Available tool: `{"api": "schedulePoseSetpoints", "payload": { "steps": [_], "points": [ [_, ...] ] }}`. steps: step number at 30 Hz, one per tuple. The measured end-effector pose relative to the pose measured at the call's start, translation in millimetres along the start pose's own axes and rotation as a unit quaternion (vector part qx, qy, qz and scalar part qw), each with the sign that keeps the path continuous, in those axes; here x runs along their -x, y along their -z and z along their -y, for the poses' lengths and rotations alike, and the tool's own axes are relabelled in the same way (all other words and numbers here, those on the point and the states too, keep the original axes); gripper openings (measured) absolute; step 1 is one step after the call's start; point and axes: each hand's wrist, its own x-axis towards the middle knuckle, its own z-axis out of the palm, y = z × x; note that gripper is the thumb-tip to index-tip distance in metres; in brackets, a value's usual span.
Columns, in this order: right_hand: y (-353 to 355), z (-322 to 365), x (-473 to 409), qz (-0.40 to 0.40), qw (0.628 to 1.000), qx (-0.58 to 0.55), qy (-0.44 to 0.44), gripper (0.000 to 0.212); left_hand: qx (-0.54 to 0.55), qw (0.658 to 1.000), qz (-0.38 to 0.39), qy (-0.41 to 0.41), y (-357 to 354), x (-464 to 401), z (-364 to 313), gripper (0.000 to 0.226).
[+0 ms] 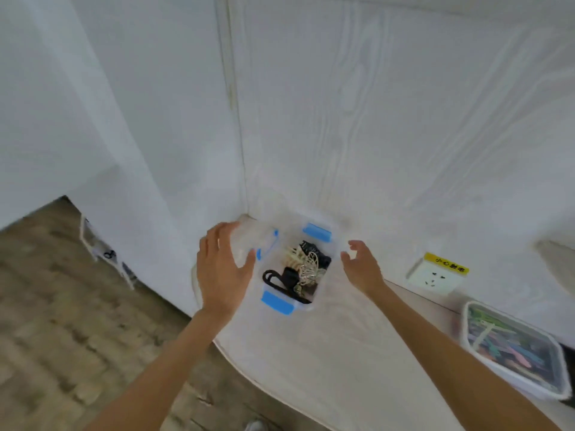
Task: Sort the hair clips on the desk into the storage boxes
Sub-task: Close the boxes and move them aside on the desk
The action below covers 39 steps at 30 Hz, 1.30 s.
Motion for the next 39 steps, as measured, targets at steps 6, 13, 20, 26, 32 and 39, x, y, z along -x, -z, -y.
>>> {"api": "schedulePoseSetpoints", "payload": {
  "steps": [6,13,20,26,32,39],
  "points": [
    [-18,12,-35,0.097,0.941,0.275,0.171,0.051,0.081,0.922,0.307,0.221,-13,-46,41,0.068],
    [4,-6,-9,0.065,0.957,0.263,0.099,0.049,0.058,0.938,0.316,0.129,-27,-56,48,0.032],
    [43,-29,36,0.092,0.960,0.264,0.020,0.031,0.101,0.977,0.175,0.067,8,-59,40,0.021],
    [62,18,54,0.010,0.996,-0.063,0.068,0.044,0.361,0.909,0.209,0.023,60,-57,-15,0.022],
    [67,34,62,0.063,0.966,-0.247,0.045,0.042,0.378,0.852,0.332,0.147,45,-48,-45,0.030],
    [41,-13,51,-0.085,0.986,-0.140,-0.029,0.024,0.449,0.788,0.283,0.312,-16,-24,-48,0.046]
  ]
}}
